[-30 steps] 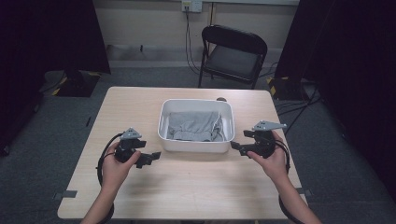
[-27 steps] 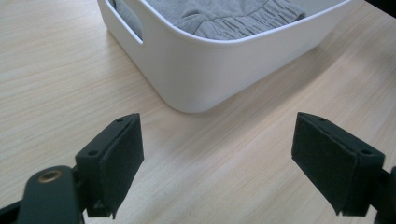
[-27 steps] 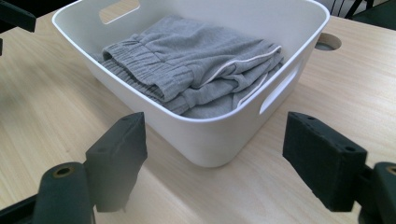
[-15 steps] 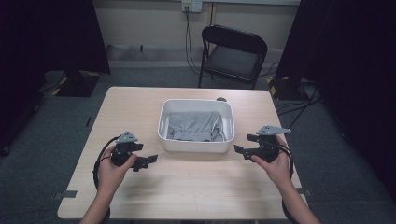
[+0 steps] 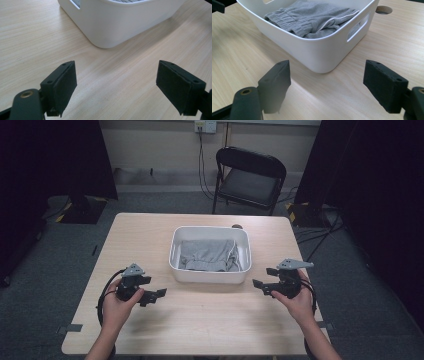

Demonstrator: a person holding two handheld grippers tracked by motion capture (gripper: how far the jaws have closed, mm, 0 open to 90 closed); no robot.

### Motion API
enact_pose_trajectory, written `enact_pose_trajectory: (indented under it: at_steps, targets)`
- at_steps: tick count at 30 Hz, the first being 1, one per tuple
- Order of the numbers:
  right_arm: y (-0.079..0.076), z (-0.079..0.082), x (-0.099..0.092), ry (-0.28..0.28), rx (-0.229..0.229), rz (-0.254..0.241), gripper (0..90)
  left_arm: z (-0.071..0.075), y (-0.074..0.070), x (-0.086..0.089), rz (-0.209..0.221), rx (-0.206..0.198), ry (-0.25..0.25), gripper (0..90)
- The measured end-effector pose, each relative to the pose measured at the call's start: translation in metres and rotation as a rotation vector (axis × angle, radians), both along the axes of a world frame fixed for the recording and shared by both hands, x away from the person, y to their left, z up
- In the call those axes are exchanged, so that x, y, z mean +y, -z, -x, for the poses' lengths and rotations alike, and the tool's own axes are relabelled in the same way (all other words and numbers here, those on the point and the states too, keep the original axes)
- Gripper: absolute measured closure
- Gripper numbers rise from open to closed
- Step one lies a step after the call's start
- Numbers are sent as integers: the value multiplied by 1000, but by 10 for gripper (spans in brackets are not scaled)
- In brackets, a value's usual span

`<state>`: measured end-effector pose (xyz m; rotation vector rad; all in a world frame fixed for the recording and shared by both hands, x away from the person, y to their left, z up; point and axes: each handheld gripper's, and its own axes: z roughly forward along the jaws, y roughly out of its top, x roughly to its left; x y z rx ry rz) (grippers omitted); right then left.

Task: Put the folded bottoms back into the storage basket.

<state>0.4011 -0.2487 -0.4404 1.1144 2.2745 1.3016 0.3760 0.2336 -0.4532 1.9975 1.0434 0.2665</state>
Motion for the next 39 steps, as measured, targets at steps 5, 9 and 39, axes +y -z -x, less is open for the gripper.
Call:
enact_pose_trajectory:
  at_steps: [5, 9, 39]
  targets:
    - [4, 2, -3, 7, 4, 6, 216, 2, 2, 2, -4, 4, -2, 165]
    - [6, 3, -5, 10, 6, 4, 218, 3, 4, 5, -3, 9, -7, 165]
    - [22, 19, -14, -1, 25, 7, 221, 17, 15, 23, 7, 1, -21, 165]
